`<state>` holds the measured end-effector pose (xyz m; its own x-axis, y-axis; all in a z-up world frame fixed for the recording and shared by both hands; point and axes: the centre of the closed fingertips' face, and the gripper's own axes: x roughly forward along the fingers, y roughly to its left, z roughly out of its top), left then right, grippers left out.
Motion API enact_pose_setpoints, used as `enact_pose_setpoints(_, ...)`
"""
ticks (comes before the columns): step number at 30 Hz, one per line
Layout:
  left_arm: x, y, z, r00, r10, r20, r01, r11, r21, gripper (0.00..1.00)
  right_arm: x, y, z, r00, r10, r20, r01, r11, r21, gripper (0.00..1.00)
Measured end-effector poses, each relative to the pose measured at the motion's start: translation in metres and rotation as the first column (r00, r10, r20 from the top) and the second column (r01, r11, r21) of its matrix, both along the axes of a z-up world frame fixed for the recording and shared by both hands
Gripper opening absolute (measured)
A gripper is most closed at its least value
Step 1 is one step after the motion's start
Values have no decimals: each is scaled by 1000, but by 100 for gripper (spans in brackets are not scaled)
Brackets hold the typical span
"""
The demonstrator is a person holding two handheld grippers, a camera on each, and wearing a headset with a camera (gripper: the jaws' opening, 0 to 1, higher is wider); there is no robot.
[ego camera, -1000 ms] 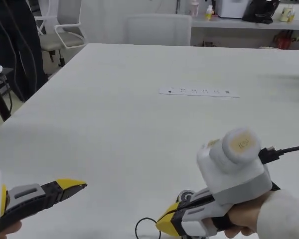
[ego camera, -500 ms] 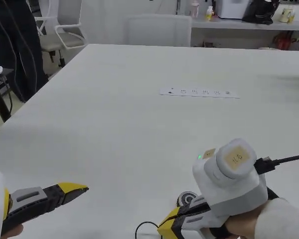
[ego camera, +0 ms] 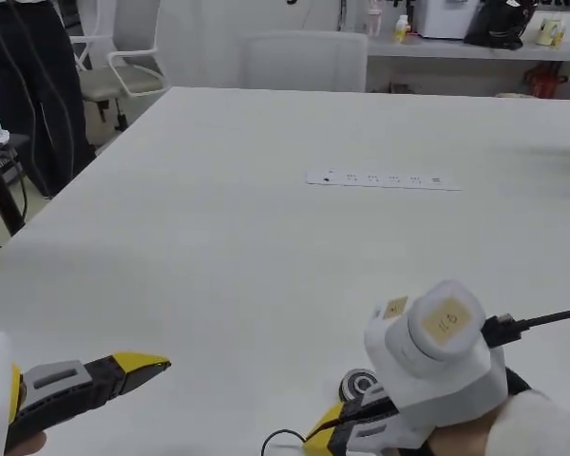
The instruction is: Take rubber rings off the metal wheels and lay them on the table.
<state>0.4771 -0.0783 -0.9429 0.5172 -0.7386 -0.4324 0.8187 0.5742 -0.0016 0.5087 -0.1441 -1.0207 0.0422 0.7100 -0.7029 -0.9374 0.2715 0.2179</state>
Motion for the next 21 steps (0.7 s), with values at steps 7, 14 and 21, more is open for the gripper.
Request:
enact_pose_setpoints(7, 0, 1, -1, 1000, 7, -3, -7, 1000, 2, 82, -1, -1, -4, 1000, 8, 1, -8, 1000, -6, 1)
enact_pose_setpoints(14, 0, 2, -1, 1000, 8, -1, -8, 1000, 10, 82, -1, -1, -4, 1000, 4, 0, -4, 1000, -3, 2)
enact_pose_setpoints(21, 0, 3, 0, 1000, 14, 0, -14, 1000, 10, 82, 1, -1, 2, 1000, -3, 10, 2, 1000, 10, 3)
